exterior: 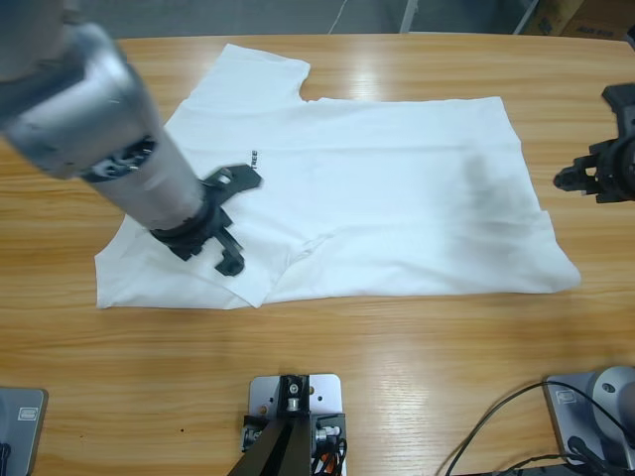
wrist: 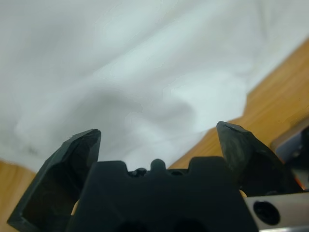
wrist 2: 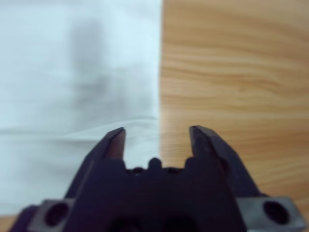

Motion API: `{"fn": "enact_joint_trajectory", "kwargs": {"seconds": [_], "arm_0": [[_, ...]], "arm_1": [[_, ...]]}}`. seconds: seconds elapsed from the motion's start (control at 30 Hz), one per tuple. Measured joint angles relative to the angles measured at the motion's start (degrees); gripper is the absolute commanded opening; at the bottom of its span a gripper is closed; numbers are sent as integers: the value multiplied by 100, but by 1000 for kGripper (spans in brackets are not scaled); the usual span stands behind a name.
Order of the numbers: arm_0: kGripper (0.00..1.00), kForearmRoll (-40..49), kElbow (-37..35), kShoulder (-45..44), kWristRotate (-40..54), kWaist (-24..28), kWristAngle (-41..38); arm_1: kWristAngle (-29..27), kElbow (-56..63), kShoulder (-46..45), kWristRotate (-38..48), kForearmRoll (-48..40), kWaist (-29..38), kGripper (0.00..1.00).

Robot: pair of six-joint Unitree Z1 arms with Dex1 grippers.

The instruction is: Fold clothes

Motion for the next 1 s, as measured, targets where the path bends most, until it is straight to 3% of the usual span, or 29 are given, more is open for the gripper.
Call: {"fn": "enact_joint_trajectory", "kwargs": {"seconds": [0.17, 0.37, 0.63, 1.0], "arm_0": [[968, -576, 723, -269, -552, 53, 115], [965, -891, 1133, -282, -1076, 57, 324], [1000, -1018, 1447, -314, -3355, 103, 334], [1000, -1695, 1883, -263, -3810, 116, 334]], "arm_1": [[237, -3, -264, 0, 288, 594, 885], [278, -3, -253, 0, 335, 890, 889], [316, -3, 374, 252, 129, 1212, 918], [358, 11, 1249, 371, -484, 1464, 908]]}}
